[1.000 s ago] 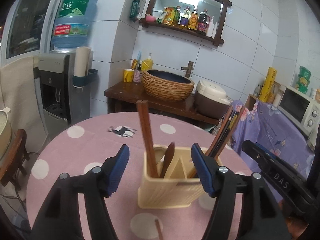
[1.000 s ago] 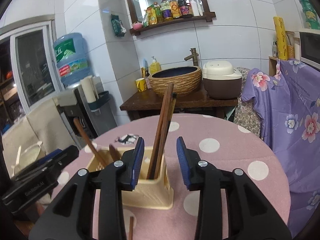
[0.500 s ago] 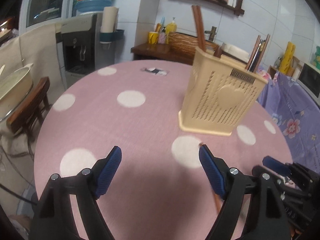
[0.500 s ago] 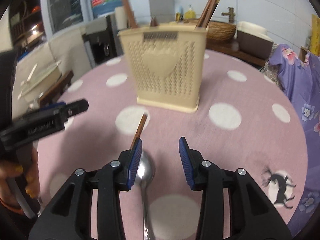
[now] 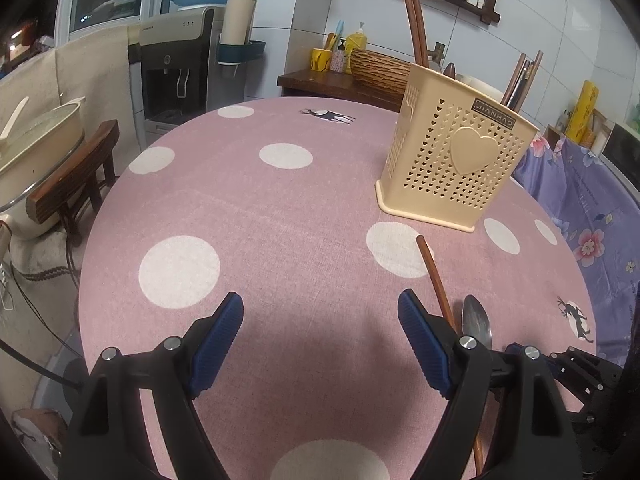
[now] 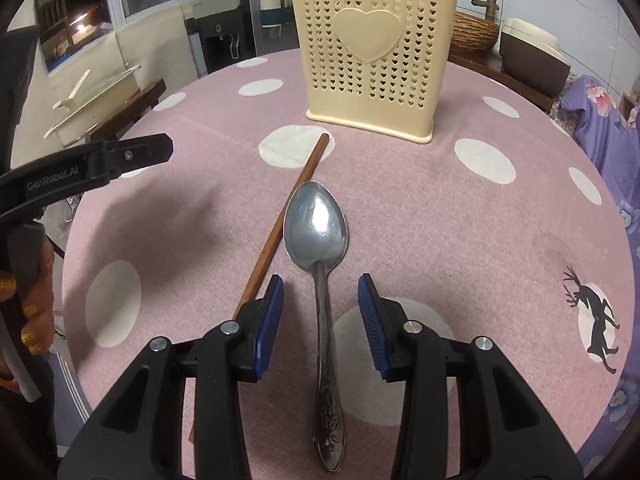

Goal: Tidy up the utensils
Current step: 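Move left tool to the last brown chopstick while right tool approaches the steel spoon, then close left tool on the brown chopstick while right tool closes on the steel spoon handle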

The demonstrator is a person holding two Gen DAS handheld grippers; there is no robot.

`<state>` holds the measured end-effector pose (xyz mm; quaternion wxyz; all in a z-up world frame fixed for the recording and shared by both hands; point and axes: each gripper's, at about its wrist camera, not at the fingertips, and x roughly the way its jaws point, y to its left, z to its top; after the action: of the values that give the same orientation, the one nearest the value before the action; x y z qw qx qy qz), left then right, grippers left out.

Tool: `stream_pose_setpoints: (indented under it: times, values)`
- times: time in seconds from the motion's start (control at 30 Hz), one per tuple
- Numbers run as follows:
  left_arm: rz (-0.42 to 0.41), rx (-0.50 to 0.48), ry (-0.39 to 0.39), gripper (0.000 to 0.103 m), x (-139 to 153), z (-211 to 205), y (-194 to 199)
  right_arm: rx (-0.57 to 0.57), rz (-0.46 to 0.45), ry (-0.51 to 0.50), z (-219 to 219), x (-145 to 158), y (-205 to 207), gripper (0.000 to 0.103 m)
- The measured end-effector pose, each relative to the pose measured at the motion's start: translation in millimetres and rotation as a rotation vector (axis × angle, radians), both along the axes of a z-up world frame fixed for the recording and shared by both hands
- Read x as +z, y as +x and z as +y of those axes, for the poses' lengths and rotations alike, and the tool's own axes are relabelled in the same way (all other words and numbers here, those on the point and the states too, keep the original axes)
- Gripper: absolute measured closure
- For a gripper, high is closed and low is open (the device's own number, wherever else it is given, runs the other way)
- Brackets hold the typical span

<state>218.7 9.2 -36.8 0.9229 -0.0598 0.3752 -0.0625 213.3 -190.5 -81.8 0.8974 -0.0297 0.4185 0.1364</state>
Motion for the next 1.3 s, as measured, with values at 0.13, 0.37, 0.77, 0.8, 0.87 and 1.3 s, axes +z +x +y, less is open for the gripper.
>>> stream_pose_setpoints:
  times: [0.13, 0.37, 0.77, 0.8, 0.87, 1.3]
  values:
    - [0.003, 0.001, -0.001, 0.024, -2, -1, -4, 0.007, -0.003, -0.024, 5, 2, 8, 0.063]
    - [0.008, 0.013, -0.007, 0.024, -2, 4, -4, 0.028, -0.001, -0.059, 18, 5, 28, 0.063]
    - [0.022, 0.003, -0.014, 0.024, -4, 2, 1, 0.011, 0.025, -0.046, 18, 7, 47, 0.064]
    - [0.024, -0.006, -0.014, 0.024, -5, 0, 2, 0.005, 0.025, -0.04, 16, 7, 47, 0.064]
    - [0.029, -0.022, -0.01, 0.024, -6, -5, 3, -0.018, 0.033, -0.005, 9, 8, 47, 0.064]
    - [0.079, -0.158, 0.031, 0.027, -8, -54, 28, -0.163, -0.058, 0.205, -48, 57, 31, 0.064]
